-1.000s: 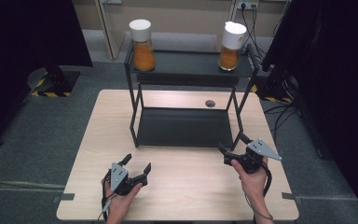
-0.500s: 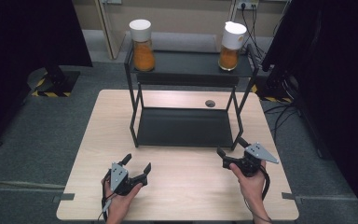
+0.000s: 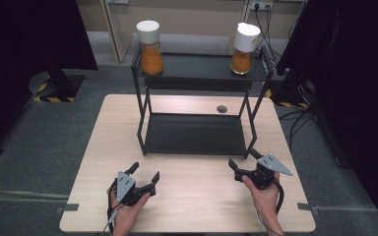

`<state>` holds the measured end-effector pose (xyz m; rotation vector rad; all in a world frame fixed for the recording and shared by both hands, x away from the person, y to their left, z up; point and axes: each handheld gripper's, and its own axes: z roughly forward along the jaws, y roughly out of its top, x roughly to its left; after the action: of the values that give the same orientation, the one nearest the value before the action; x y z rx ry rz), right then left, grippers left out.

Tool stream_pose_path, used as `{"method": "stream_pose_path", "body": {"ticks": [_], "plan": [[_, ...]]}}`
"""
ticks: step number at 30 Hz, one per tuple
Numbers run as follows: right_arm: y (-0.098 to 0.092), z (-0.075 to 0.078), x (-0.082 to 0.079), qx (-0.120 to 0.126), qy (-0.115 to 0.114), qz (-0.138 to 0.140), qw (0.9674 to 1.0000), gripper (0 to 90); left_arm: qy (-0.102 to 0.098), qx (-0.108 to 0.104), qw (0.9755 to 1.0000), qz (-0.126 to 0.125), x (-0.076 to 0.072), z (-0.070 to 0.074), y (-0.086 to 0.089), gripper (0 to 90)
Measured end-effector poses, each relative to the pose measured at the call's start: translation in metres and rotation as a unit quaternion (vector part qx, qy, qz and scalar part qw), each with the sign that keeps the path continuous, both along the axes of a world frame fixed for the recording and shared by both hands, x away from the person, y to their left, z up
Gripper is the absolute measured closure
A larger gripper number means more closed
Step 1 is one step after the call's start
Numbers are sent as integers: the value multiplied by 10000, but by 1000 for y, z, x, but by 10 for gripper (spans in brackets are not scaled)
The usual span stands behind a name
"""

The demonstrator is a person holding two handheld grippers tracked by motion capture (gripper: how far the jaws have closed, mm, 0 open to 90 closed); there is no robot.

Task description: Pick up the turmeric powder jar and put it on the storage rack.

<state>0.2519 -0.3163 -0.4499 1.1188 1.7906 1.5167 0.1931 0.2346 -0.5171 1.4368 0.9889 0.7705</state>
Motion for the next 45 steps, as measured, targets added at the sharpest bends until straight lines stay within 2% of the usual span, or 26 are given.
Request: {"method": "stream_pose_path", "body": {"ticks": [18,25,45], "plan": [[-8,-16,-3,-40,208,-134,9997,36,-4,-7,10000,-1,0,0,0,140],[-13,-24,-7,-6,189,-185,9996,36,-7,3,10000,5,0,0,0,140],[-19,-32,-13,0,231,-271,9994,36,-5,-4,10000,2,0,0,0,140]]}}
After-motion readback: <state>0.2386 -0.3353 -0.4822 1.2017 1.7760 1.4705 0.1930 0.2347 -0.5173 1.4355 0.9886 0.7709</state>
